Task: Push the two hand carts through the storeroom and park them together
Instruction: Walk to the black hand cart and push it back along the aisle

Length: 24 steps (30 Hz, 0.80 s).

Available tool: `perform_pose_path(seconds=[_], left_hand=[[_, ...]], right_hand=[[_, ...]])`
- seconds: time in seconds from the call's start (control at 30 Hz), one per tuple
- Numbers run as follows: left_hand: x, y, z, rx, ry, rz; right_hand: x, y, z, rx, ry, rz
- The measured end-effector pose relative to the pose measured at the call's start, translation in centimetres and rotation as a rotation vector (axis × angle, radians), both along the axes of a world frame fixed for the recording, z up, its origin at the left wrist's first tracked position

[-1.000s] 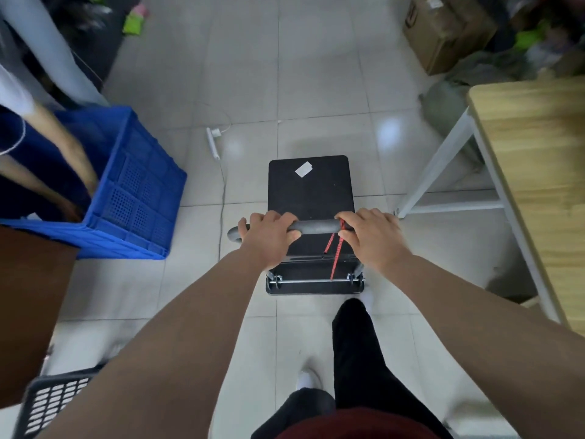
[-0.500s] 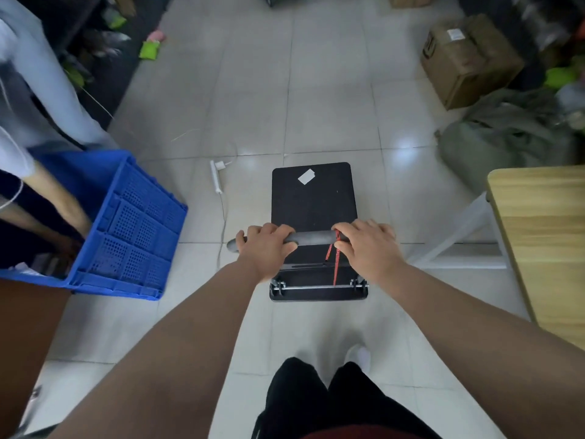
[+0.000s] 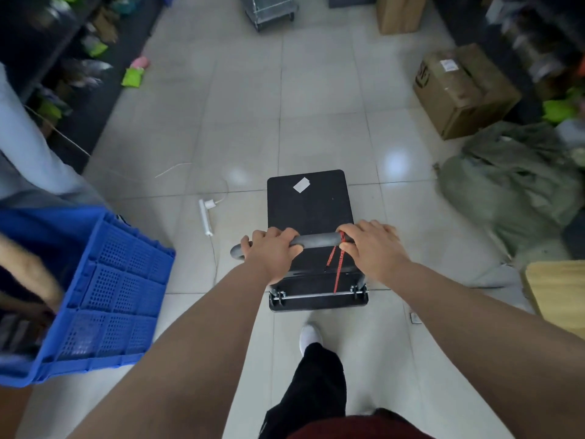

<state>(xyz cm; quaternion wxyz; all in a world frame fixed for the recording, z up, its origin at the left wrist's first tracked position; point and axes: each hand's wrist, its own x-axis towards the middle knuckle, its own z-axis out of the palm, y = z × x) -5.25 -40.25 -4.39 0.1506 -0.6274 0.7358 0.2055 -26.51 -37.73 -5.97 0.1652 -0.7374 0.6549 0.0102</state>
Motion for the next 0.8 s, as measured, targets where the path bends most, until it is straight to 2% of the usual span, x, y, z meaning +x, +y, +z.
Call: perform_pose_path(seconds=[0.23,0.63,0.8], left_hand=[[0.4,-11.1,0.1,0.000,-0.032,-0.044],[-2.3,-28.5,0.0,0.016,-0.038,-0.002],[-5.6,-37.0,0.7,0.039,-0.045,0.058]], right_hand=[[0.7,-10.6,0.1,0.017,-0.028,-0.048],[-2.5,-28.0,-0.6,-0.064,-0.001,0.035],[-5.4,-38.0,0.0,0.032,-0.002,0.073]])
